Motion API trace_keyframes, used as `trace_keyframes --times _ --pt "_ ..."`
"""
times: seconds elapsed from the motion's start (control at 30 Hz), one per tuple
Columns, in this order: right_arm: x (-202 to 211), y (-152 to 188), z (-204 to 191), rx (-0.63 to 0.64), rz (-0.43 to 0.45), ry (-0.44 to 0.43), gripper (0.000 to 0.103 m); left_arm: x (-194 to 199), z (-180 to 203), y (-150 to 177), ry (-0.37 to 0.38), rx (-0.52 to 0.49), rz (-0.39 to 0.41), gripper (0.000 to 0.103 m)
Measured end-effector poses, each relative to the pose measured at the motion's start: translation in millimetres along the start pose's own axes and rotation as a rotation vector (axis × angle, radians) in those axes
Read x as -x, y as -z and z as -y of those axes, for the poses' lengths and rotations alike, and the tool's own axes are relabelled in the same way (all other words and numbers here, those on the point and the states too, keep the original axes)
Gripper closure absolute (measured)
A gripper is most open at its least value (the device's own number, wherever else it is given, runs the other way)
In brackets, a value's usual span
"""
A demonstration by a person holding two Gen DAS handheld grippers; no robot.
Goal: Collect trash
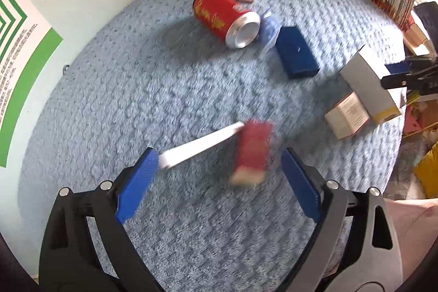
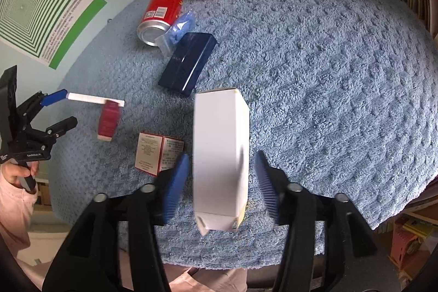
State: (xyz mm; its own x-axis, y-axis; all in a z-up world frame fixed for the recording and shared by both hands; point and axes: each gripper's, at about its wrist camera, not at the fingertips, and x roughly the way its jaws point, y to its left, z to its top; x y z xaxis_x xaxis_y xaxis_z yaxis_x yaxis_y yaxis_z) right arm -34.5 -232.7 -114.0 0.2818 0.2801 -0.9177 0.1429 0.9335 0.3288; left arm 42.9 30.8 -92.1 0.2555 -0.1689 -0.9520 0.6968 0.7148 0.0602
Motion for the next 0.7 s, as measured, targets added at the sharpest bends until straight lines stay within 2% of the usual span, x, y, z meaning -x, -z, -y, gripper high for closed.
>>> trace_keyframes --times 0.13,0.23,0.37,0.57,0.67,0.7 --pt "-8 3 -4 0.015 -0.024 0.004 0.024 -14 -6 12 0.029 0.033 -0.049 0.014" --pt "-9 3 -9 0.043 -0.025 0.016 0.017 -18 -1 19 0.046 0.03 -0.055 0.014" --pt "-10 -1 -12 0.057 -0.028 0.032 0.017 -25 10 17 0.068 0.003 -0.063 0.014" --pt "-11 -1 -9 0.05 -0.031 0.033 0.018 -35 39 10 0.141 -0.054 -0.075 0.014" --pt "-15 0 -10 0.058 -0.041 0.039 0.019 -45 51 9 0.165 -0.077 -0.091 0.021" --pt "-18 0 -11 0.059 -0.044 0.044 0.025 -52 54 9 0.19 -0.077 -0.108 0.034"
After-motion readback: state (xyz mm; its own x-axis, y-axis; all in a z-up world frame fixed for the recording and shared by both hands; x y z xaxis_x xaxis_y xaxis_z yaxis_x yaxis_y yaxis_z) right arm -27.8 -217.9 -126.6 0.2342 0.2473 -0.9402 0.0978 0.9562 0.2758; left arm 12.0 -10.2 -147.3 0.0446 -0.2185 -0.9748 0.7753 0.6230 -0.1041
